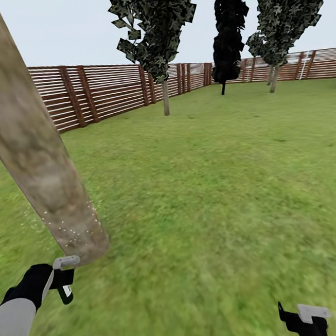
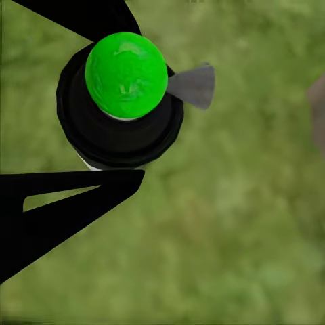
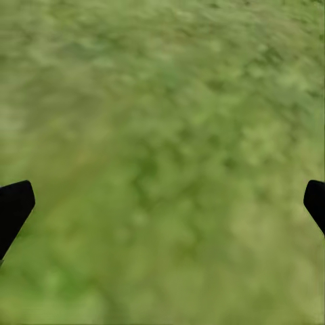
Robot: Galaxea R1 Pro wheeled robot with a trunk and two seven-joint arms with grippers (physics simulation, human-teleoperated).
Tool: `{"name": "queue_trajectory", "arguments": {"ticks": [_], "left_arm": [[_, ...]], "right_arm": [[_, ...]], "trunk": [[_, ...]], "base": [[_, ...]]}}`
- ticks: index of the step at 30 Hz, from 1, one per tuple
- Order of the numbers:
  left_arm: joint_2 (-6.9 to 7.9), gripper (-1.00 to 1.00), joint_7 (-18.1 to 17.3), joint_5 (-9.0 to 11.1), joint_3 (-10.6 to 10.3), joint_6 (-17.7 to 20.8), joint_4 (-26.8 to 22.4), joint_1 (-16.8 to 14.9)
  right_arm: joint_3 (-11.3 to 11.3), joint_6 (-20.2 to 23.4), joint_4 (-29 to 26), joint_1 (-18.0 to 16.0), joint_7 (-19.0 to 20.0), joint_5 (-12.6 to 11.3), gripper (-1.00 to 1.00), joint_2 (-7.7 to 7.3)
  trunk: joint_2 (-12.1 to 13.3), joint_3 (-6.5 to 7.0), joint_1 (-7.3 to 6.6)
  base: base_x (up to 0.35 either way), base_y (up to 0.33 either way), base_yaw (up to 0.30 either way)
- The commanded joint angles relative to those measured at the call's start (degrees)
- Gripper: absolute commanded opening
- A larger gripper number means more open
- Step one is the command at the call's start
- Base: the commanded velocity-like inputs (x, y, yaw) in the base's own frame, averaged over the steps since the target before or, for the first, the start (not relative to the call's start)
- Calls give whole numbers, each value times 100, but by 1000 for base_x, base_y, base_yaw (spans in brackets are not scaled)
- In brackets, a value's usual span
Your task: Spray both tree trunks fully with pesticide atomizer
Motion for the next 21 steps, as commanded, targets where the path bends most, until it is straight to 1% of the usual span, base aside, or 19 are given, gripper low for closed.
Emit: {"name": "queue_trajectory", "arguments": {"ticks": [1,3,10,12,21], "left_arm": [[-6,-100,-47,-62,44,24,-9,-6],[-6,-100,-47,-62,44,23,-9,-6],[-13,-100,-47,-59,44,22,-9,-6],[-14,-100,-47,-58,44,23,-9,-6],[-15,-100,-47,-57,44,21,-9,-6]], "right_arm": [[-48,-25,5,-5,3,51,100,-1],[-53,-25,5,-5,3,51,100,-1],[-49,-25,5,-5,3,51,100,-1],[-48,-25,5,-5,3,51,100,-1],[-48,-25,5,-5,3,51,100,-1]], "trunk": [[-2,-5,1],[-2,-5,1],[-2,-5,1],[-2,-5,1],[-2,-5,1]], "base": [[173,-229,215],[173,-229,92],[171,-229,8],[170,-230,108],[170,-230,261]]}}
